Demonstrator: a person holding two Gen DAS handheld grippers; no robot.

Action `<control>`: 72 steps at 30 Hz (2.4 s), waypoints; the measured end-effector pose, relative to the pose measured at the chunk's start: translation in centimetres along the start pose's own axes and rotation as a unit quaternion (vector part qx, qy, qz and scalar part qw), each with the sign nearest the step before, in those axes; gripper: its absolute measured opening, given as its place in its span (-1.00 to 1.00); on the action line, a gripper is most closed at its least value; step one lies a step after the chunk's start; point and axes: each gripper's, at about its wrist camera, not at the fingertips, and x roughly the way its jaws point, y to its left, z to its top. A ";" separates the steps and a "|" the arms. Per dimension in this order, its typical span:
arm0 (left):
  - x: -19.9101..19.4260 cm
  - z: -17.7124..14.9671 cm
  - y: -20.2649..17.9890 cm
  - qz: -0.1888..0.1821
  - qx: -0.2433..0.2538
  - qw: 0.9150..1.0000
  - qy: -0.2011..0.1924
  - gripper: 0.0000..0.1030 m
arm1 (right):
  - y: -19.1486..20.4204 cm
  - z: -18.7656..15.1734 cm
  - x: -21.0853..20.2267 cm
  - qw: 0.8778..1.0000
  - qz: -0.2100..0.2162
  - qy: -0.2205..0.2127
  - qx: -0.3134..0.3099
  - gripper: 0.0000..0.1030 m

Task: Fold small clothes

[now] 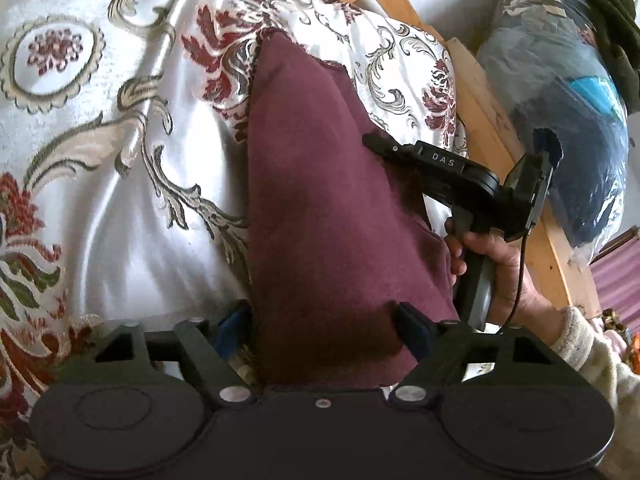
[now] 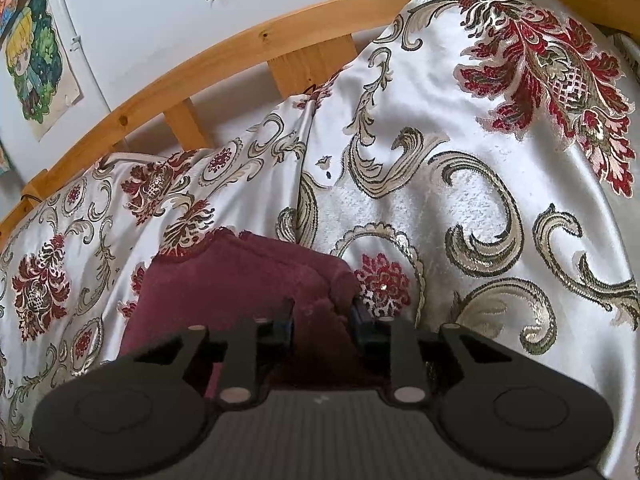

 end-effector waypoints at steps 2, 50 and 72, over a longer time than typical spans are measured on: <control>0.0 0.0 0.4 -0.004 -0.013 1.000 0.004 0.41 | 0.2 0.0 0.0 1.000 -0.003 -0.001 -0.002 -0.40; -7.4 5.1 -4.3 0.149 0.133 0.972 -0.121 -0.08 | 9.9 5.9 -1.4 0.993 0.045 -0.093 -0.048 -0.61; -8.0 6.9 2.2 0.230 0.096 0.953 -0.175 -0.03 | 12.8 6.1 6.4 0.995 -0.004 -0.077 -0.060 -0.37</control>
